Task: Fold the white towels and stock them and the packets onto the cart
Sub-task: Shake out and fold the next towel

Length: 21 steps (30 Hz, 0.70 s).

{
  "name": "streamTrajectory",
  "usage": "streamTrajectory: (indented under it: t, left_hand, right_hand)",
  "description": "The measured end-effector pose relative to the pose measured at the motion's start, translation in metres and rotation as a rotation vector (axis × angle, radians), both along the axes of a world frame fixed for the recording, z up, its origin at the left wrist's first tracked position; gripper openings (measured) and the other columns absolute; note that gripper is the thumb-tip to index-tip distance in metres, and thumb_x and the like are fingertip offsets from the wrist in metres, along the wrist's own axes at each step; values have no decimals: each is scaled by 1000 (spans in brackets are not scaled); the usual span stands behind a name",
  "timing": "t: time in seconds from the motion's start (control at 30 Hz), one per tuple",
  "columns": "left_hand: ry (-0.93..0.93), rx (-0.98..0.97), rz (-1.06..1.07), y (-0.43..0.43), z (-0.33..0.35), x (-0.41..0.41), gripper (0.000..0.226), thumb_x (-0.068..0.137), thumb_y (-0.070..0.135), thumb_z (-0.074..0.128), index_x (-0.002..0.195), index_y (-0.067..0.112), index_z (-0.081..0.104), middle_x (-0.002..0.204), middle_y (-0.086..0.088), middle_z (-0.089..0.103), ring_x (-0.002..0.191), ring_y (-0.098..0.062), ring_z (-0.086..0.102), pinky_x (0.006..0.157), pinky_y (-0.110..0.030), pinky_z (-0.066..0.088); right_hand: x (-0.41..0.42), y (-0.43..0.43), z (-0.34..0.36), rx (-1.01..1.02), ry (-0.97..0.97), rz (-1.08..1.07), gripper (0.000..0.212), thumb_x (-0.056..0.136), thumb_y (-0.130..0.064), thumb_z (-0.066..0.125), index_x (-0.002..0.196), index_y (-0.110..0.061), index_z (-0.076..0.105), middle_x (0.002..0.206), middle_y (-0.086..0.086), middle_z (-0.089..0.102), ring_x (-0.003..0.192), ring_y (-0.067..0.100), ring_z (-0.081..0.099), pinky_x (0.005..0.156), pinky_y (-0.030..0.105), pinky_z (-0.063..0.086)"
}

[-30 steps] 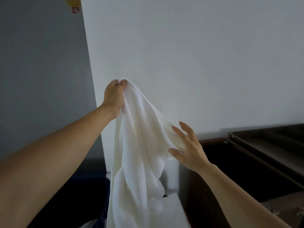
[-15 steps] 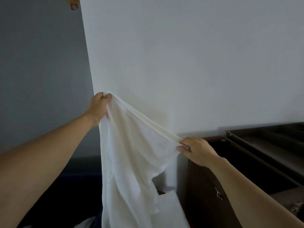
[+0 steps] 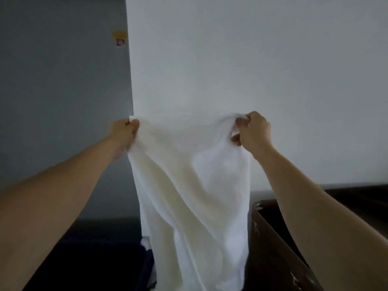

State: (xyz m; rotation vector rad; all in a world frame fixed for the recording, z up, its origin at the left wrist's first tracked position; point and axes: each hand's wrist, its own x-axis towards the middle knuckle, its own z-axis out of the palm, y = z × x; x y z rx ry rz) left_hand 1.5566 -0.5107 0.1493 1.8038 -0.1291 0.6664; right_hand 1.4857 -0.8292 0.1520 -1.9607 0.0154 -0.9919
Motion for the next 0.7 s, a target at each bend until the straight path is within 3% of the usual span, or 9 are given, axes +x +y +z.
streamTrajectory:
  t: [0.07, 0.13, 0.2, 0.27, 0.4, 0.47, 0.53, 0.6, 0.7]
  left_hand:
    - [80, 42, -42, 11, -5, -1, 26, 104, 17, 48, 79, 12, 56, 76, -12, 52, 47, -10, 50, 41, -21, 33]
    - [15, -35, -69, 12, 1, -3, 22, 104, 17, 47, 85, 12, 58, 70, -4, 54, 45, -4, 52, 37, -13, 33]
    - [-22, -127, -57, 7, 3, 0, 25, 105, 24, 47, 83, 16, 57, 64, 3, 56, 50, -6, 50, 41, -15, 36]
    - [74, -53, -73, 8, -7, 2, 27, 104, 29, 48, 81, 17, 57, 71, -1, 55, 56, -10, 50, 49, -21, 37]
    - [108, -129, -96, 21, -10, 12, 24, 103, 25, 52, 79, 19, 57, 84, -7, 51, 60, -11, 40, 35, -12, 22]
    - [54, -201, -89, 17, -3, 12, 23, 103, 28, 51, 83, 19, 58, 78, -2, 51, 62, -13, 41, 42, -16, 30]
    - [106, -196, -144, 16, -5, 11, 23, 103, 27, 51, 84, 17, 58, 73, -1, 53, 60, -13, 45, 48, -21, 36]
    - [182, -137, -209, 23, -11, 10, 22, 102, 24, 53, 83, 16, 60, 75, 0, 55, 59, -11, 43, 38, -19, 29]
    - [127, -201, -212, 25, -4, 9, 21, 102, 21, 54, 82, 15, 58, 71, -1, 51, 54, -10, 39, 31, -15, 22]
  right_hand:
    - [-1, 4, 2, -35, 66, 5, 18, 91, -6, 43, 80, -11, 57, 64, 11, 70, 52, 21, 68, 58, 37, 58]
    - [-2, 5, 17, 11, -34, -21, 20, 86, -4, 43, 76, -15, 57, 62, 11, 70, 57, 27, 69, 64, 44, 61]
    - [-2, 7, 26, 54, -138, -44, 18, 88, -13, 43, 76, -21, 54, 69, 13, 70, 61, 29, 70, 64, 45, 60]
    - [0, 8, 22, -1, -106, -61, 10, 83, -22, 46, 76, -21, 53, 76, 13, 70, 69, 33, 70, 69, 47, 60]
    - [0, 2, 23, -98, -34, -77, 16, 85, -12, 52, 70, -16, 58, 76, 9, 71, 74, 30, 69, 77, 44, 59]
    - [0, 4, 27, -52, -107, -125, 15, 86, -22, 50, 72, -22, 55, 85, 10, 70, 80, 31, 68, 81, 44, 58]
    - [-1, 5, 23, -43, -44, -123, 16, 89, -20, 51, 73, -19, 56, 86, 15, 71, 80, 35, 69, 78, 46, 59]
    - [-1, -1, 15, -47, 64, -88, 16, 88, -8, 53, 75, -13, 60, 76, 16, 72, 72, 33, 71, 74, 47, 61]
    - [-7, -3, 15, -14, -10, -118, 21, 93, -7, 48, 76, -17, 55, 69, 14, 71, 59, 25, 70, 60, 34, 60]
